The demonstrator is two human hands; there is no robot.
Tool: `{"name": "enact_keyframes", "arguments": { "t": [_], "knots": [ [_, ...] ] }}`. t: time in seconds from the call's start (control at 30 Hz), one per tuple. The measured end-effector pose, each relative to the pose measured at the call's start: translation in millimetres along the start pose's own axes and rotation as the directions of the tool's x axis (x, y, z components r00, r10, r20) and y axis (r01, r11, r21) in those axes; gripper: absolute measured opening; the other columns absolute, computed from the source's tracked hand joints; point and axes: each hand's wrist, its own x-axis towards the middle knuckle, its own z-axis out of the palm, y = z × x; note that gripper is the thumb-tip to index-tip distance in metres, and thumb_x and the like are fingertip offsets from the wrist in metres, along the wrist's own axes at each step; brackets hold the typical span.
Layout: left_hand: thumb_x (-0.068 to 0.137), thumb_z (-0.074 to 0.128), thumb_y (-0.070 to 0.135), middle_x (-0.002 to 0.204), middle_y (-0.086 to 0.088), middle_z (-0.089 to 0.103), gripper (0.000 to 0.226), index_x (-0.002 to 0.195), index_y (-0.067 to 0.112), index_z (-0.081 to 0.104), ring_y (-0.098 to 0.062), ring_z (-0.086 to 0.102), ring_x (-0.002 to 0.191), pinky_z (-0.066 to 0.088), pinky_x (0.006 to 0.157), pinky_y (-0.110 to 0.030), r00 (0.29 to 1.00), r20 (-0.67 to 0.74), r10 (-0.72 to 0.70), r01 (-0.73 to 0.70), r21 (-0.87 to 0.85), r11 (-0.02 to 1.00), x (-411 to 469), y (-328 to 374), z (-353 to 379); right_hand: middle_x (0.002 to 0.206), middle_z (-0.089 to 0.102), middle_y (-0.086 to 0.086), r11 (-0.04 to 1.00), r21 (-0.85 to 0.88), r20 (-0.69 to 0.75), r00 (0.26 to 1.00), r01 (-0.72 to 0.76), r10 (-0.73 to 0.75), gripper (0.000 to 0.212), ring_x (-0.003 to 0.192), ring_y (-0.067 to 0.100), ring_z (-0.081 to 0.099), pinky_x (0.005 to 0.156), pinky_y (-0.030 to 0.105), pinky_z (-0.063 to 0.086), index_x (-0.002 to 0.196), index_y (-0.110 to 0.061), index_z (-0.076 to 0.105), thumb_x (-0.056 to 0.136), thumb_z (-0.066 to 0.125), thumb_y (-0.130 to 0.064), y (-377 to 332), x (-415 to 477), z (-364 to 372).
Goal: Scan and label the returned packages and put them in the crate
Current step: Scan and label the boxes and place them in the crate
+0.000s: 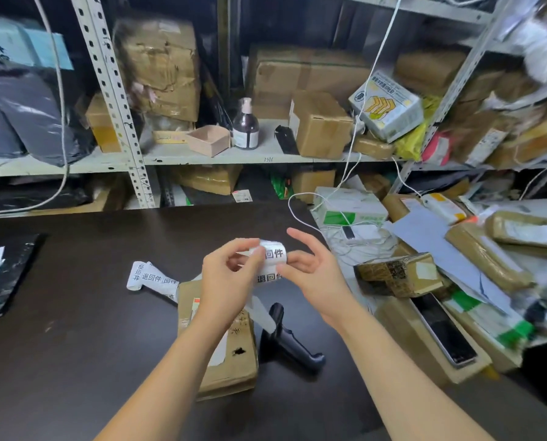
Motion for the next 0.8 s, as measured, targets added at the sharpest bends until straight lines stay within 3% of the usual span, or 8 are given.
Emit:
{"name": "enact_keyframes", "arguments": {
  "t": [0.03,0.1,0.2,0.3,0.4,0.53,0.8],
  "knots": [
    [0.084,0.08,0.025,0.101,0.008,0.067,0.02,0.103,0.029,0.075,-0.013,0.065,0.083,0.048,0.072,-0.021,0.996,0.015,0.089,-0.09,0.131,0.987,-0.3,-0.3,-1.9,0.099,0.077,0.006,1.0,0.018,-0.039,0.999,0.021,-0.021,0.061,0.099,0.016,0.073,0.084,0.016,0.053,0.138,-0.032,0.052,0.088,0.074,-0.006,-2.0,1.7,0.8],
    [0.078,0.085,0.027,0.114,0.004,0.052,0.035,0.111,0.027,0.073,-0.013,0.054,0.093,0.044,0.08,-0.019,0.943,0.096,0.32,-0.331,0.396,0.857,0.1,-1.3,-6.3,0.099,0.077,0.004,0.998,0.052,-0.094,0.995,0.044,-0.039,0.056,0.098,0.014,0.073,0.082,0.016,0.054,0.135,-0.032,0.053,0.088,0.074,-0.007,-7.3,5.4,2.5],
    [0.075,0.086,0.02,0.119,0.002,0.054,0.039,0.111,0.023,0.073,-0.02,0.051,0.098,0.048,0.081,-0.041,0.818,0.271,0.508,-0.567,0.533,0.628,3.7,0.6,-8.7,0.104,0.077,0.003,0.996,0.064,-0.082,0.995,0.057,-0.051,0.055,0.101,0.015,0.073,0.083,0.016,0.054,0.134,-0.033,0.055,0.088,0.075,-0.01,-16.4,8.5,6.5],
    [0.081,0.082,0.013,0.112,0.003,0.063,0.029,0.109,0.016,0.074,-0.02,0.058,0.096,0.049,0.076,-0.047,0.798,0.22,0.562,-0.588,0.491,0.643,7.2,3.8,-9.6,0.112,0.075,0.005,0.993,0.099,-0.014,0.998,0.063,-0.061,0.06,0.108,0.02,0.071,0.093,0.022,0.054,0.138,-0.032,0.052,0.088,0.074,-0.008,-22.2,8.6,8.2],
    [0.083,0.081,0.014,0.11,0.005,0.064,0.028,0.11,0.014,0.074,-0.016,0.059,0.101,0.051,0.083,-0.038,0.825,0.185,0.534,-0.558,0.413,0.719,9.3,9.2,-13.3,0.118,0.074,0.006,0.993,0.086,0.037,0.996,0.075,-0.079,0.065,0.112,0.022,0.069,0.095,0.025,0.054,0.142,-0.031,0.049,0.088,0.073,-0.004,-24.7,6.8,9.0],
    [0.085,0.08,0.019,0.112,0.008,0.063,0.031,0.115,0.016,0.072,-0.012,0.058,0.105,0.05,0.084,-0.033,0.838,0.214,0.503,-0.543,0.417,0.729,13.5,11.1,-19.4,0.115,0.074,0.006,0.992,0.046,0.034,0.993,0.114,-0.116,0.062,0.111,0.021,0.07,0.092,0.022,0.053,0.143,-0.03,0.048,0.091,0.071,-0.003,-25.4,5.8,13.2],
    [0.088,0.076,0.023,0.11,0.001,0.066,0.028,0.115,0.016,0.073,-0.019,0.059,0.086,0.051,0.068,-0.043,0.753,0.282,0.595,-0.636,0.546,0.546,24.2,0.5,-26.5,0.115,0.075,0.005,0.993,0.013,0.032,0.993,0.117,-0.117,0.063,0.112,0.02,0.069,0.093,0.02,0.052,0.142,-0.029,0.048,0.092,0.066,0.003,-23.4,9.6,11.6]
  ]
}}
